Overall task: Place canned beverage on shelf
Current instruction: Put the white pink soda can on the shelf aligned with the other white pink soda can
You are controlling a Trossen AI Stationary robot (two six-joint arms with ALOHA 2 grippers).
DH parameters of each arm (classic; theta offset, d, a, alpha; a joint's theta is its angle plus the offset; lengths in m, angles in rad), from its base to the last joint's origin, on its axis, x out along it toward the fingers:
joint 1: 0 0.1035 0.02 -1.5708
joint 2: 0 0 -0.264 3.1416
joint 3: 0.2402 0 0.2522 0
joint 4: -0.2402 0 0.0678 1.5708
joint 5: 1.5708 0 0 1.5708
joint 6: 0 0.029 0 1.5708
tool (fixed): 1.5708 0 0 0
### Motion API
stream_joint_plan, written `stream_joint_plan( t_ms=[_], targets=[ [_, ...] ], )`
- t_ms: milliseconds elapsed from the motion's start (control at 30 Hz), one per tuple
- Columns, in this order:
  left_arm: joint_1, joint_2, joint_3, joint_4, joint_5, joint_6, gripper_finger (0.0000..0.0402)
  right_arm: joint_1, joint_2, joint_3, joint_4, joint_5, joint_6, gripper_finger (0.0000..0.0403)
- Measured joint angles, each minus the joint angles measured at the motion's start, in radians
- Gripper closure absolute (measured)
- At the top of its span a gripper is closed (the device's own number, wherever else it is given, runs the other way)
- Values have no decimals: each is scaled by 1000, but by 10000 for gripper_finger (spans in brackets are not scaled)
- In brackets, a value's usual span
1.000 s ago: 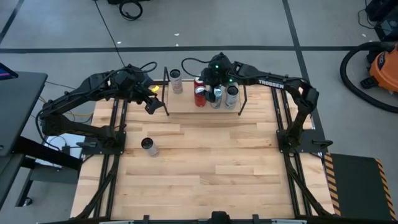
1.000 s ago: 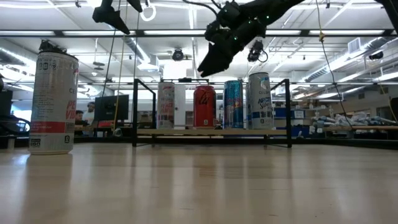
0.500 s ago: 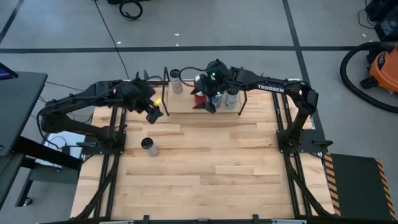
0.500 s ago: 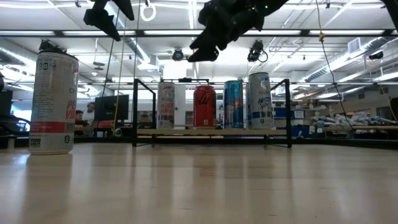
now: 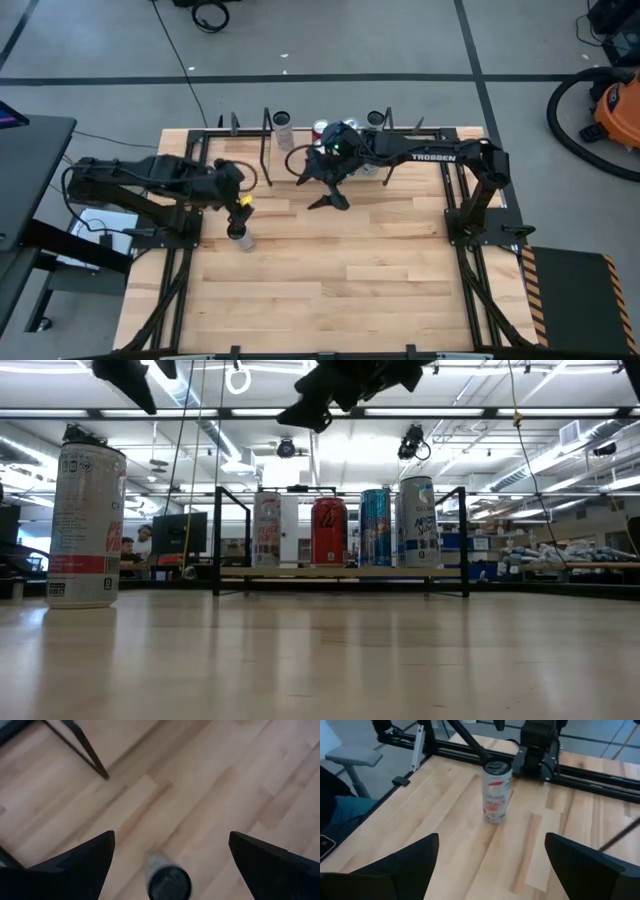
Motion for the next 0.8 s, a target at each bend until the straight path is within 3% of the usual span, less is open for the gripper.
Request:
stream_joint_plan(
  t_ms=[567,800],
  targets=[
    [-446,8,0,-174,-6,-568,8,103,5,0,12,85,100,30],
    [-554,33,-72,-180,-51,-769,8,124,6,0,43,119,117,30]
  ],
)
